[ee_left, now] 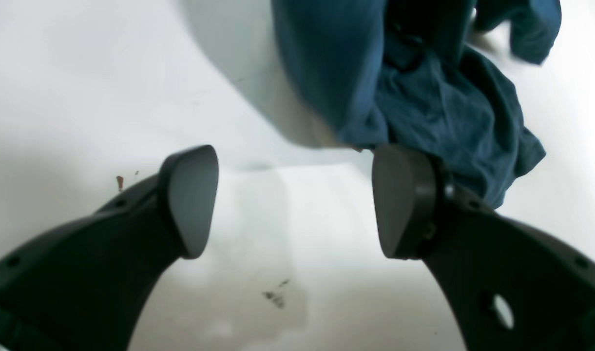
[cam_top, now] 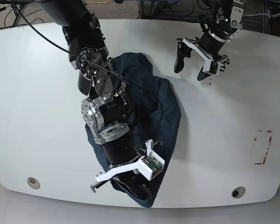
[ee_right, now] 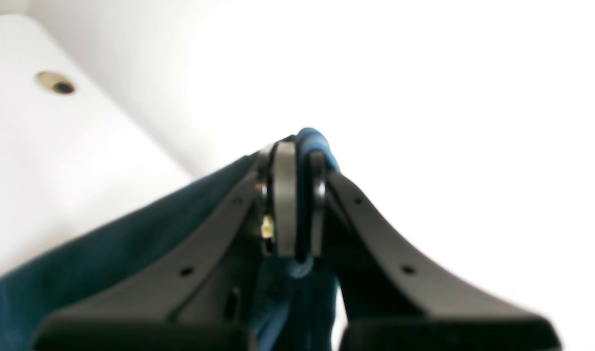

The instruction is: Layout the t-shirt on the table in an organized manner, then fold the t-shirt properly

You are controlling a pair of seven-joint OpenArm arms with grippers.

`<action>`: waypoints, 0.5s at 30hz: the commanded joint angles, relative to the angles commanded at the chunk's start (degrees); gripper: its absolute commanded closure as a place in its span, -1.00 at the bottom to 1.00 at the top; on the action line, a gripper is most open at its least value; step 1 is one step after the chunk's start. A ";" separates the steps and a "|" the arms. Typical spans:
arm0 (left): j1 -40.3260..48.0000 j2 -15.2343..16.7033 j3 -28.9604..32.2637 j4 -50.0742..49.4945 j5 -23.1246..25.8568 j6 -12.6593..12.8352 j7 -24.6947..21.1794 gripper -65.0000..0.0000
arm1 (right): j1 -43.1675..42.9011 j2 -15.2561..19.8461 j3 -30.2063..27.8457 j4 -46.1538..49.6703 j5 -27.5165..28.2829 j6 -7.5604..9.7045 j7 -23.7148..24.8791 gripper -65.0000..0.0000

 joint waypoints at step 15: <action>-6.15 -0.09 9.85 -10.46 -0.18 -0.18 -0.35 -0.42 | 9.41 -1.93 -0.26 -0.09 -2.73 2.64 -2.37 1.00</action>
